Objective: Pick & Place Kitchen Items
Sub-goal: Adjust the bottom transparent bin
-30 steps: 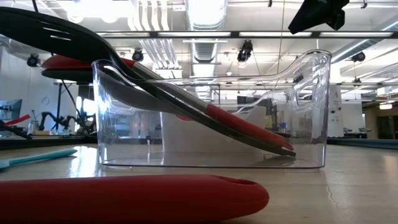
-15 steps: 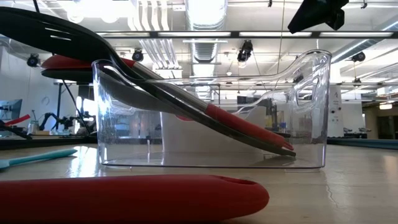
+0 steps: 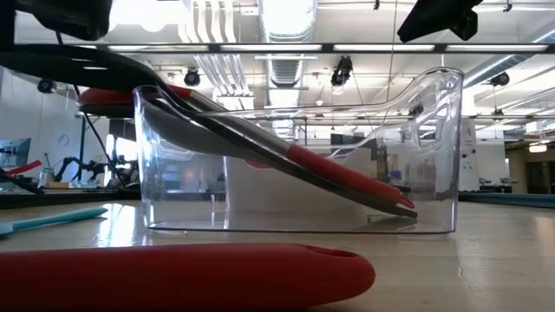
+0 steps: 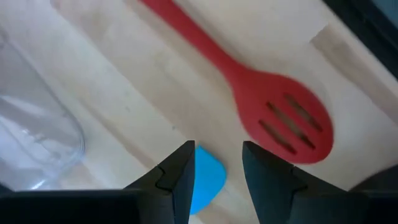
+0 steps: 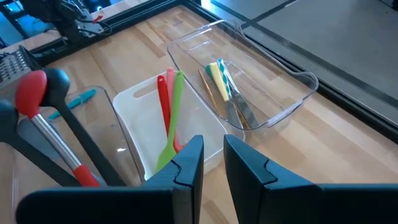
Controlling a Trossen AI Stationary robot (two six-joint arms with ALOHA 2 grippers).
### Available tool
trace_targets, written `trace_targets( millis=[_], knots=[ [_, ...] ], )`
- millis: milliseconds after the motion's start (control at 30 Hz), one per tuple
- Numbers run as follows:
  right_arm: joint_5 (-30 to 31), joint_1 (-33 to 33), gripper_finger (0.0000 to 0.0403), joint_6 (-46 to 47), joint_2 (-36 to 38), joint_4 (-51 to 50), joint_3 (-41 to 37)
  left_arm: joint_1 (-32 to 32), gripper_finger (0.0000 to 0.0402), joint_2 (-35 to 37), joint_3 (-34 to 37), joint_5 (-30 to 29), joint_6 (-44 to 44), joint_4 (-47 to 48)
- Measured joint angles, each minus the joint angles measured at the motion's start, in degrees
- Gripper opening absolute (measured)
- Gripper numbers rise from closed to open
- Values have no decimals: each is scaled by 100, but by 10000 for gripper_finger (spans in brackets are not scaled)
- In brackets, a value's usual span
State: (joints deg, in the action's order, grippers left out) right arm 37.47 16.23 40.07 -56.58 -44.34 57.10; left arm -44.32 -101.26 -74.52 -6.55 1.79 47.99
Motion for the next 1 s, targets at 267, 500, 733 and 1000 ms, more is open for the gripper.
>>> trace_targets(
  millis=[267, 500, 733, 1000],
  knots=[
    [-2, 0, 57, 79, 0, 21, 0, 247, 138, 398, 493, -14, 97, 200],
    [-2, 0, 57, 322, 4, 33, 0, 317, 135, 869, 628, -72, -86, 231],
    [-119, -2, 57, 349, 4, 224, 0, -21, 112, 1242, 571, -379, -525, 206],
    [-555, 0, 57, 319, 4, 800, 0, -247, 90, 1488, 1188, -398, -1834, 321]
  ],
)
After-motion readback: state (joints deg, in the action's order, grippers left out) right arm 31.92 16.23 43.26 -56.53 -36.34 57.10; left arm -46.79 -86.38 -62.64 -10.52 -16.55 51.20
